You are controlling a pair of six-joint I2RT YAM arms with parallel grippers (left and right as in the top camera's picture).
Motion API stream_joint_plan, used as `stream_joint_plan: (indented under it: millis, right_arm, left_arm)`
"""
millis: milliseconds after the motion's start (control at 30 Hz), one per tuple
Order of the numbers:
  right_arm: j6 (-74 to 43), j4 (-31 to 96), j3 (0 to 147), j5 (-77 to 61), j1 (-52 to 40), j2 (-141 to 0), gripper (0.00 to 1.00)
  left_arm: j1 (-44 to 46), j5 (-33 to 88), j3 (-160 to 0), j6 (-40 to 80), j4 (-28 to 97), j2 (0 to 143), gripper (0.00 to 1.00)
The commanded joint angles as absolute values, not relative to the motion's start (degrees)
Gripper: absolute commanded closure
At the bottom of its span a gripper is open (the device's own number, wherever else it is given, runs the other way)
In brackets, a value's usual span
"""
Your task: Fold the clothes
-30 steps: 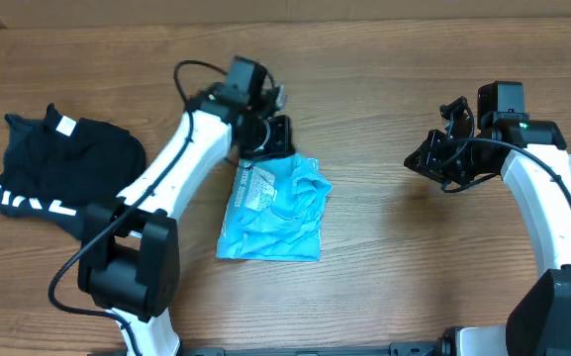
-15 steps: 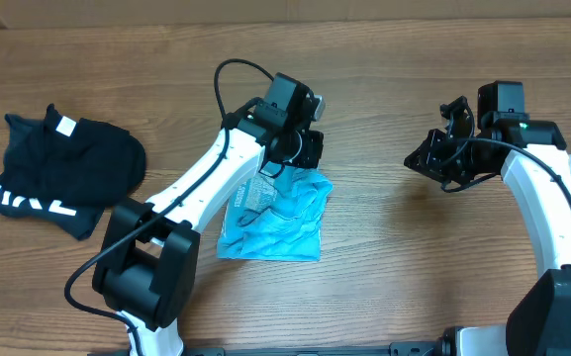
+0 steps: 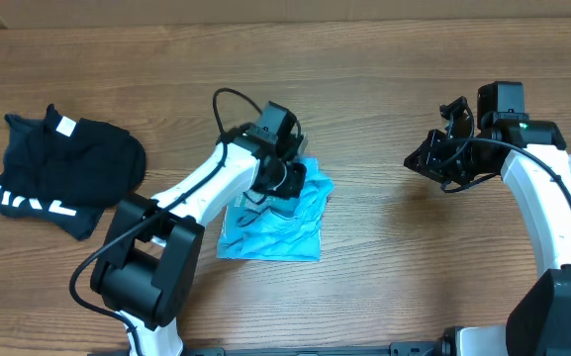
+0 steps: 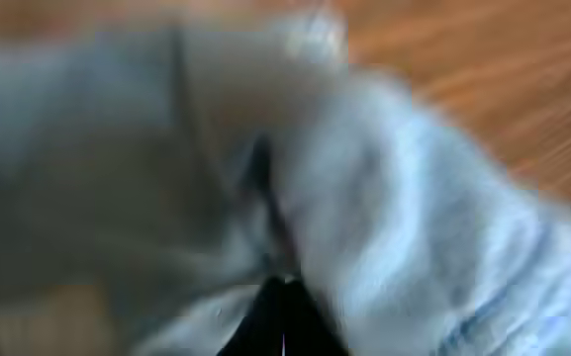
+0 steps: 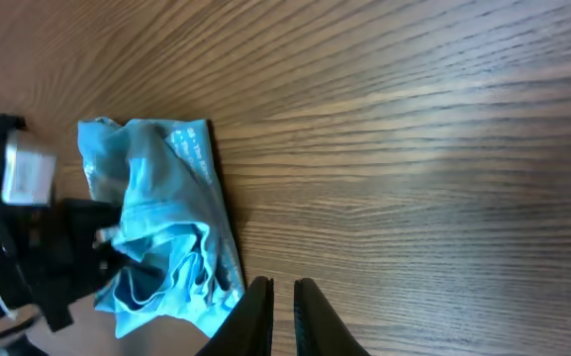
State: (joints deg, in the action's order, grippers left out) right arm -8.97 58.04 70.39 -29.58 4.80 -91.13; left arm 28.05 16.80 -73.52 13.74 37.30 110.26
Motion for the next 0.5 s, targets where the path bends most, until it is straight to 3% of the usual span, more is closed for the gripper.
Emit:
stream_joint_plan:
  millis: [0,100,200,300,467]
  right_arm:
    - [-8.7,57.8,71.3,-29.4,4.8,-90.3,0.88]
    - [-8.7,58.1,71.3,-29.4,4.8,-90.3,0.88]
    - [-8.7,58.2,71.3,-29.4,4.8,-90.3,0.88]
    - [-8.7,58.3,71.3,-29.4,4.8,-90.3,0.88]
    - [-8.7,58.7,71.3,-29.4,4.8,-90.3,0.88]
  left_arm:
    - [27.1,22.7,-74.0,18.5,22.3,109.4,0.96]
    - [23.8,28.3,-79.1,20.8,21.3,109.3,0.96]
    - [19.7,27.4,-87.4,18.6,40.8,108.9,0.96]
    - [17.1,12.9,-88.3,16.0,63.4,109.1,0.96]
    - [18.4,15.3,-74.0,12.4,60.0,109.1,0.96]
